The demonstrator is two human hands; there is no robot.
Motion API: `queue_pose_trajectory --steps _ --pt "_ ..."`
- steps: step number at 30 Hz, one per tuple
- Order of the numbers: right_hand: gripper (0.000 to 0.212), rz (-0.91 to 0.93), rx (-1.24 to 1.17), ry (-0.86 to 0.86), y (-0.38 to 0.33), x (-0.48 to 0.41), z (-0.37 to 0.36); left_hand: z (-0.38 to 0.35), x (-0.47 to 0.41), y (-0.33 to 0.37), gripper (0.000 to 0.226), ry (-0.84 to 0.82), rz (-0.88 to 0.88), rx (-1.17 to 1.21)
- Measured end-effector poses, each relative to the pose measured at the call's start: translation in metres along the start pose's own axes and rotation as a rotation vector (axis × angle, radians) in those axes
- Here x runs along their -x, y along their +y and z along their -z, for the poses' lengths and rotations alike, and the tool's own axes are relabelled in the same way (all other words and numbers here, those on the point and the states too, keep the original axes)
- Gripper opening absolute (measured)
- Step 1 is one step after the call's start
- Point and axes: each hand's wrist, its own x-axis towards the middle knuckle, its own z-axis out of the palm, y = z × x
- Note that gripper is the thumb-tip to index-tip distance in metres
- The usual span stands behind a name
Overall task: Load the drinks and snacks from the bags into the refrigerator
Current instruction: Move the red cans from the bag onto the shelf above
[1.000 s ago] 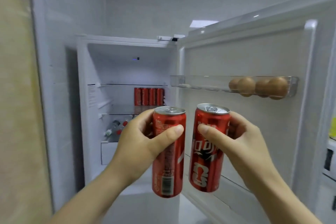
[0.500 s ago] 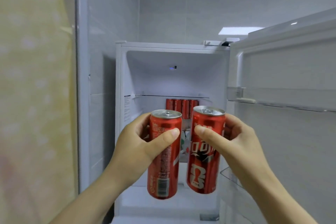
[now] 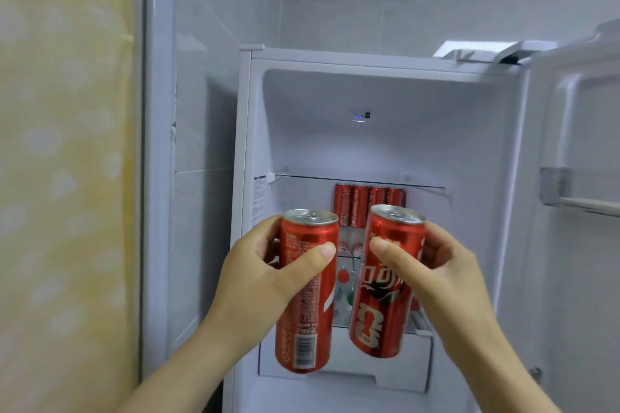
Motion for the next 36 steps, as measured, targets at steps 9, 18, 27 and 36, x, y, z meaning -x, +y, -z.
queue_pose_trajectory --steps 9,18,27,36 --pt "0.044 0.021 -0.080 0.031 0.075 -0.086 -0.004 -0.029 -0.078 -0.048 0.037 0.099 0.035 -0.091" --pt "0.027 0.035 -0.120 0.018 0.141 -0.149 -0.010 -0.060 -0.127 -0.096 0.049 0.228 0.080 -0.175" --pt "0.032 0.018 -0.054 0.040 0.172 -0.176 -0.012 -0.078 -0.161 -0.127 0.029 0.301 0.104 -0.190" --pt "0.039 -0.008 0.053 0.060 0.185 -0.189 -0.004 -0.082 -0.177 -0.149 0.034 0.279 0.125 -0.178"
